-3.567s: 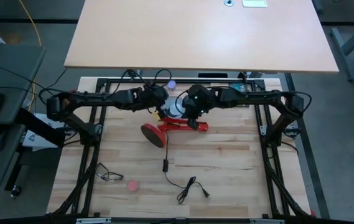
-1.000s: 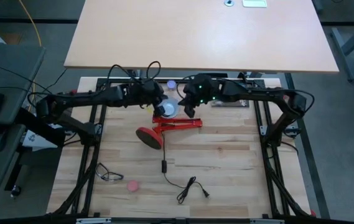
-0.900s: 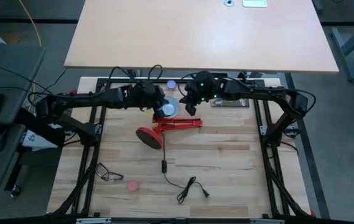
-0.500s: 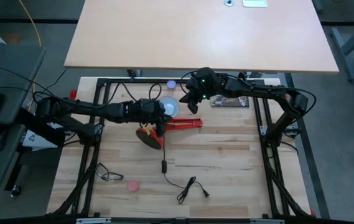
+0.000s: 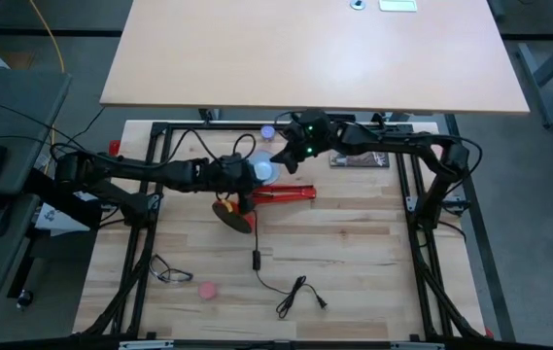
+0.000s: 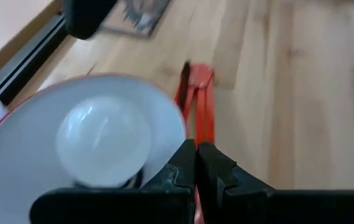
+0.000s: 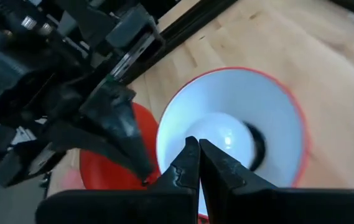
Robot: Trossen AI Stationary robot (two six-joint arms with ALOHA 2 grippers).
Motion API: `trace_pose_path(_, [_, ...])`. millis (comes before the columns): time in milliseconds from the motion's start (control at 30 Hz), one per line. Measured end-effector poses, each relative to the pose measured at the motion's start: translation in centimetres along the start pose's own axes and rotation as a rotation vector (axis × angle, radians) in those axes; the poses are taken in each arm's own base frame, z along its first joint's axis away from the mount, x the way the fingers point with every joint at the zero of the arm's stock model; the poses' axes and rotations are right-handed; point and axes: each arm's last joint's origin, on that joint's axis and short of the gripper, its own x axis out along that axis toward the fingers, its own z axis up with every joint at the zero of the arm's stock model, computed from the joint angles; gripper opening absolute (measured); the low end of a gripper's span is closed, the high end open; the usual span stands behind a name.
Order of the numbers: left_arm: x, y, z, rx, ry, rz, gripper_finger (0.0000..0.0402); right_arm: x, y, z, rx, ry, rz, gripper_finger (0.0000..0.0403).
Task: Screw lightbulb
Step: Insert the lightbulb into the desk lamp
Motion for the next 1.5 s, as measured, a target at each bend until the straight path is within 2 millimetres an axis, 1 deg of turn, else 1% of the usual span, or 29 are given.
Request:
trace_pose_path(200, [-0.1,0.3,-0.4,0.031,0.040,0.111,0.0000,1.4,-0.5,-0.4,0.105,-0.031,-0.040,0.0000])
trace_pose_path(333, [-0.1,0.7,-0.4,0.023,0.038,0.198,0.0000,1.5,-0.7,-0.4,0.130,-0.055,-0.079,0.0000])
trace_pose_path(433, [0.0,1.0,-0.3,0.009,0.025,0.219,0.0000,1.5,-0.7,-0.3,0.158,-0.066,-0.090,0.0000])
trace_pose_path(500, [-0.1,1.1,0.2,-0.040,-0.015,0.197,0.0000,1.5,-0.7,-0.3,0.188,-0.068,-0.090,0.0000])
trace_pose_path(567, [-0.6,1.1,1.4,-0.066,-0.070,0.148,0.0000,1.5,-0.7,-0.3,0.188,-0.069,-0.088,0.0000])
trace_pose_path(633, [-1.3,1.1,2.6,-0.061,-0.126,0.140,0.0000,1.5,-0.6,-0.2,0.181,-0.076,-0.082,0.0000])
trace_pose_path(700, [-1.7,1.3,3.1,-0.025,-0.136,0.171,0.0000,1.5,-0.5,0.0,0.177,-0.098,-0.071,0.0000])
trace_pose_path(833, [-1.6,2.8,2.0,0.014,-0.015,0.243,0.0000,1.4,-0.6,0.3,0.213,-0.131,-0.073,0.0000])
trace_pose_path(933, [-1.5,3.9,1.0,0.003,0.085,0.206,0.0000,1.4,-0.6,0.5,0.225,-0.150,-0.079,0.0000])
trace_pose_path(1100, [-1.4,4.3,1.2,-0.023,0.067,0.074,0.0000,2.0,-1.3,0.3,0.241,-0.173,-0.105,0.0000])
trace_pose_path(1200, [-1.0,4.4,0.5,-0.038,0.094,0.069,0.0000,3.0,-2.0,0.3,0.268,-0.161,-0.110,0.0000])
trace_pose_path(1267, [-0.9,4.6,0.2,-0.072,0.103,0.078,0.0000,3.6,-2.2,0.8,0.261,-0.160,-0.104,0.0000])
trace_pose_path(1367, [-0.9,4.8,0.1,-0.098,0.105,0.101,0.0000,4.5,-1.9,2.2,0.216,-0.162,-0.074,0.0000])
trace_pose_path(1500, [-0.9,4.9,0.1,-0.111,0.098,0.139,0.0000,5.6,-1.7,3.4,0.127,-0.097,-0.120,0.0000])
